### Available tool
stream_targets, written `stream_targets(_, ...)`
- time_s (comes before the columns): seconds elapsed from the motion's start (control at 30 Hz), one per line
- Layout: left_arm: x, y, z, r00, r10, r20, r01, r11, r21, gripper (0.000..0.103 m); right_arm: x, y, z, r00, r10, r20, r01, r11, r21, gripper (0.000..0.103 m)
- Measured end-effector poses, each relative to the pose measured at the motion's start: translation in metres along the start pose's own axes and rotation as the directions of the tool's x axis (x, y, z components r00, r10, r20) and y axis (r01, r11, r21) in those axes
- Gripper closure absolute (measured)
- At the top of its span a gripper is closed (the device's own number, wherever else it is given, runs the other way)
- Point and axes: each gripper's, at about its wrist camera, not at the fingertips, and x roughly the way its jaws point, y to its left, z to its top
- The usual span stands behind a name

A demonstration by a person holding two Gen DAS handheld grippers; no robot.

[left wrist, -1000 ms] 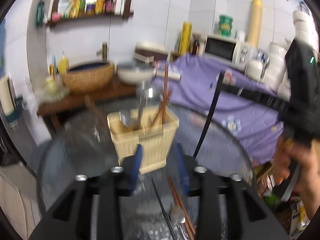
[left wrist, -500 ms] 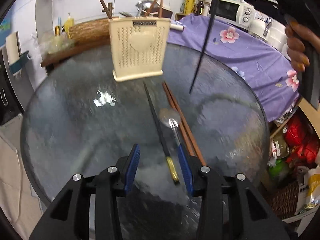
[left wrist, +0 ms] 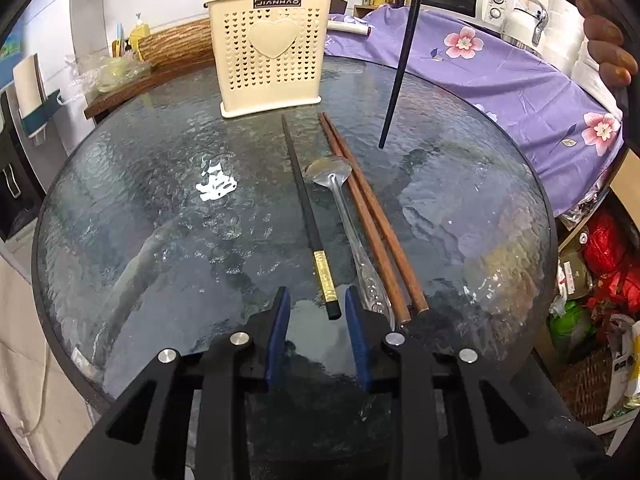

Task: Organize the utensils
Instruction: 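Grasp the yellow-banded black chopstick with the left tool while the right tool holds its chopstick in the holder, then lift the yellow-banded chopstick with the left tool and lower it into the holder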

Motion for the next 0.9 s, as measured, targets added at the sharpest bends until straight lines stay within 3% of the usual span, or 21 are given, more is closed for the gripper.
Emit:
stream_targets(0.13,0.001,-0.007,-0.001,0.999,0.035,0.019,-0.036,0.999,0.026,0.095,0.0,0.002,-0.004,1.0,0.0,-0.003,0.0,1.0,0.0,0.095)
stream_targets(0.27,0.0,0.003,0.003,1.0,0.01,0.016,-0.01,1.0,-0.027,0.096,0.002,0.004,-0.006,1.0,0.002,-0.009,-0.002,1.0,0.001,0.095)
stream_targets(0.47,-0.036,0.014,0.025,0.992,0.027,0.125,-0.025,1.0,-0.018,0.096,0.001,0.007,-0.005,1.0,0.005,-0.004,-0.005,1.0,-0.005,0.095)
stream_targets(0.57,-0.061,0.025,0.041,0.976,0.024,0.218,-0.014,0.999,-0.044,0.096,0.0,0.007,-0.003,1.0,0.004,0.0,-0.004,1.0,-0.005,0.095)
stream_targets(0.7,-0.094,0.035,0.068,0.931,0.024,0.365,-0.004,0.998,-0.057,0.096,0.0,0.009,-0.002,1.0,0.004,0.003,-0.004,1.0,-0.006,0.095)
stream_targets(0.9,-0.1,0.036,0.098,0.912,0.004,0.411,0.022,0.998,-0.059,0.096,-0.001,0.012,0.006,1.0,0.01,0.013,-0.01,1.0,-0.012,0.095)
